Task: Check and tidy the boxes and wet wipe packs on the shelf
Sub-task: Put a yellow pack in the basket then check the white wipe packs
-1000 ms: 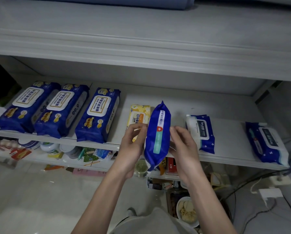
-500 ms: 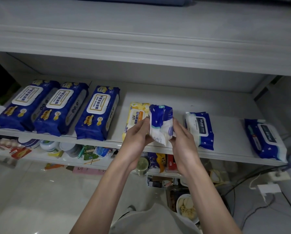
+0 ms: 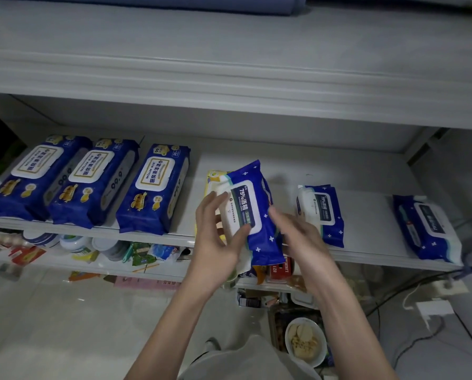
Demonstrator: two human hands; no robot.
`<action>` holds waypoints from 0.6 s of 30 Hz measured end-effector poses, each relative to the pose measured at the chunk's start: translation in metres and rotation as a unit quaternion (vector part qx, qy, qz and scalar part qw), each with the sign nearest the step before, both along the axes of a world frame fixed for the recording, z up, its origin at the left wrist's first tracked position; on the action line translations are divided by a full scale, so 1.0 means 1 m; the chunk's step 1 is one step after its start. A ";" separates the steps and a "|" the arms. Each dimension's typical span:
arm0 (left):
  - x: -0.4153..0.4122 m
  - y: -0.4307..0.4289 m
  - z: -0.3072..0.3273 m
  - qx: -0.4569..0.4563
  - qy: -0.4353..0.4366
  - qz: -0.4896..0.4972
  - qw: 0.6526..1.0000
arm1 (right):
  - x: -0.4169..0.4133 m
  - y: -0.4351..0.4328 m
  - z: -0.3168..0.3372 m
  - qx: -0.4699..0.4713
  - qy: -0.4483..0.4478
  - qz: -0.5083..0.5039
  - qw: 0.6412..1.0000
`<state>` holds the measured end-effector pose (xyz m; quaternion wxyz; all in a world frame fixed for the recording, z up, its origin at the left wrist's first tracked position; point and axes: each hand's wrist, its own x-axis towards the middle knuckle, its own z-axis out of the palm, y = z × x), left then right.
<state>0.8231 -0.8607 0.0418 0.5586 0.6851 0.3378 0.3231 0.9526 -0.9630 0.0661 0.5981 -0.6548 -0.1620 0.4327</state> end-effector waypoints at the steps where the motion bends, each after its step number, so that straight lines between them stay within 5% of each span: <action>1: 0.001 -0.005 -0.003 0.020 -0.008 0.007 1.000 | -0.001 0.000 -0.004 -0.003 -0.007 -0.016 1.000; 5: 0.002 -0.021 -0.008 -0.013 -0.045 0.003 0.999 | 0.006 -0.015 -0.023 0.000 0.028 -0.103 0.994; 18: 0.024 -0.039 -0.047 -0.029 0.168 -0.138 0.976 | 0.109 -0.118 -0.066 0.014 0.079 -0.320 0.944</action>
